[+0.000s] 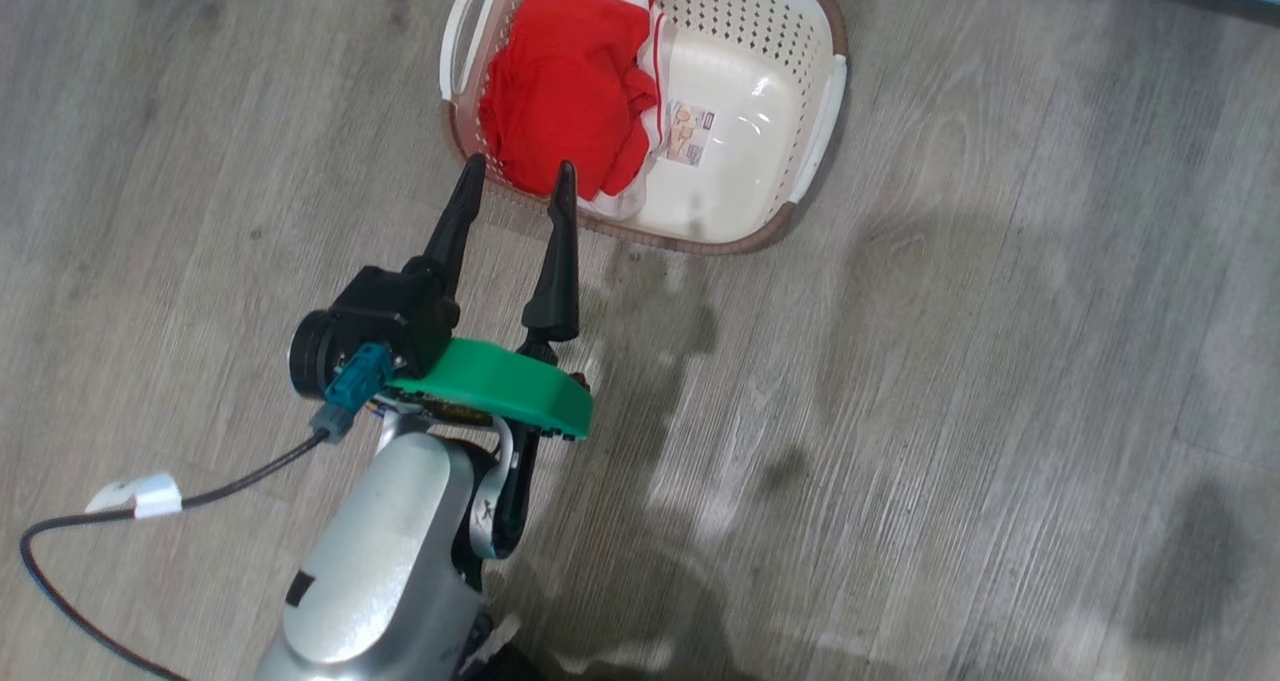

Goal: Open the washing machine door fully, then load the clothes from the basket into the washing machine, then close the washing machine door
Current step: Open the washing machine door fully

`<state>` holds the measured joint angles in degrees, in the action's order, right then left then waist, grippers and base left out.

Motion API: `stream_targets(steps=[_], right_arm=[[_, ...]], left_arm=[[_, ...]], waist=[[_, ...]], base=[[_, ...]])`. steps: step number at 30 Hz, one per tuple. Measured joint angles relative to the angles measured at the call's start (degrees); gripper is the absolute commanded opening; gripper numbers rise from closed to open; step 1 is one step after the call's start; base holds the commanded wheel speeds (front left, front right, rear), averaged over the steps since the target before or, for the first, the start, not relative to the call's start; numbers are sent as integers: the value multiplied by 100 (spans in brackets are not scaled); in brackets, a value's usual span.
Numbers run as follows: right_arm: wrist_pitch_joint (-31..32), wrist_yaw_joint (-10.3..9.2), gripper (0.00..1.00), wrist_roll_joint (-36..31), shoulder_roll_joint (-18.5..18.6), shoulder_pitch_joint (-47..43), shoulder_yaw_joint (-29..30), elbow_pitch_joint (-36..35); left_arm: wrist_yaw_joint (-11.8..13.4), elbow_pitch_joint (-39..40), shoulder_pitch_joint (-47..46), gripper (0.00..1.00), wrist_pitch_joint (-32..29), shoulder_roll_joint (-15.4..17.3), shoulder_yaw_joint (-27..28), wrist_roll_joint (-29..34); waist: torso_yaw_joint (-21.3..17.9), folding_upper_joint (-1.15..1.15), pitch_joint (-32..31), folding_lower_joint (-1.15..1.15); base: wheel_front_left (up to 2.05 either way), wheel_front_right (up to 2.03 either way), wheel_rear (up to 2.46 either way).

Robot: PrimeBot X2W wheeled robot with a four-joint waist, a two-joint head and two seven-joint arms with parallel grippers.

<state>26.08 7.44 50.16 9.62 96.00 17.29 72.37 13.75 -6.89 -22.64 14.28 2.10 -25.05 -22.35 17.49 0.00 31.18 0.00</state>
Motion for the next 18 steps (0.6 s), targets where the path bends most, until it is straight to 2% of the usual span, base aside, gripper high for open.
stream_targets(steps=[8, 18], right_arm=[[286, 1, 0, 99, 13, -380, -83, -11], [833, 1, 0, 370, -101, -1360, -226, -222]], left_arm=[[0, -65, 17, 100, 0, 0, 0, 1], [-5, -171, 311, 100, 0, 1, 77, 40]], waist=[[24, 0, -227, 0], [105, 0, -736, 0]], base=[[0, 0, 0], [0, 0, 0]])
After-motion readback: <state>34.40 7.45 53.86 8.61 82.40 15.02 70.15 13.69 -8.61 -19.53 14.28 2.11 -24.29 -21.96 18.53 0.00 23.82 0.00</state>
